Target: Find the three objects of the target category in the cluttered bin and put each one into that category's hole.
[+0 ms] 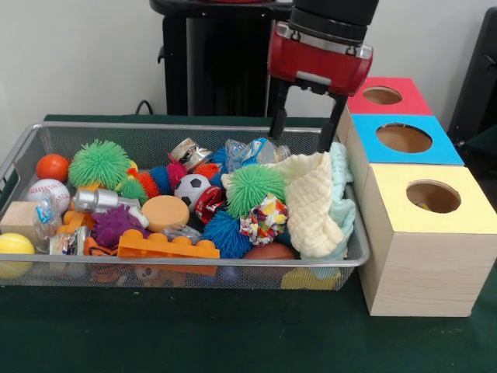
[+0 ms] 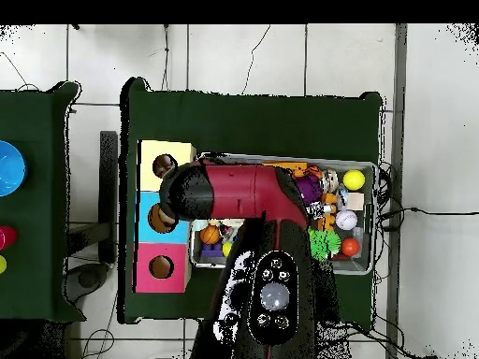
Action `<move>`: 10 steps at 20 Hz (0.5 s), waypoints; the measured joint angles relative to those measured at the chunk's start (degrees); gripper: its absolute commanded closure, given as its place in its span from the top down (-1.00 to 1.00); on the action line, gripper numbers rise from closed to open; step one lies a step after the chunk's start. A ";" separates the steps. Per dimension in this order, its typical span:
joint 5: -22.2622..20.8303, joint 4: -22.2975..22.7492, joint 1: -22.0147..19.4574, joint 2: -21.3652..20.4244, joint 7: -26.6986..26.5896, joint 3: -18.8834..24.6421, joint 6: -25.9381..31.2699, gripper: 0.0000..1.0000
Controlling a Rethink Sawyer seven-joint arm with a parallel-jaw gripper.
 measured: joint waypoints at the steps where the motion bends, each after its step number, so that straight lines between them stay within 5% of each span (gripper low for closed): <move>1: -0.36 0.00 0.23 0.30 0.00 0.25 -0.50 1.00; 10: -2.78 -0.02 0.15 3.62 0.00 3.57 -6.17 1.00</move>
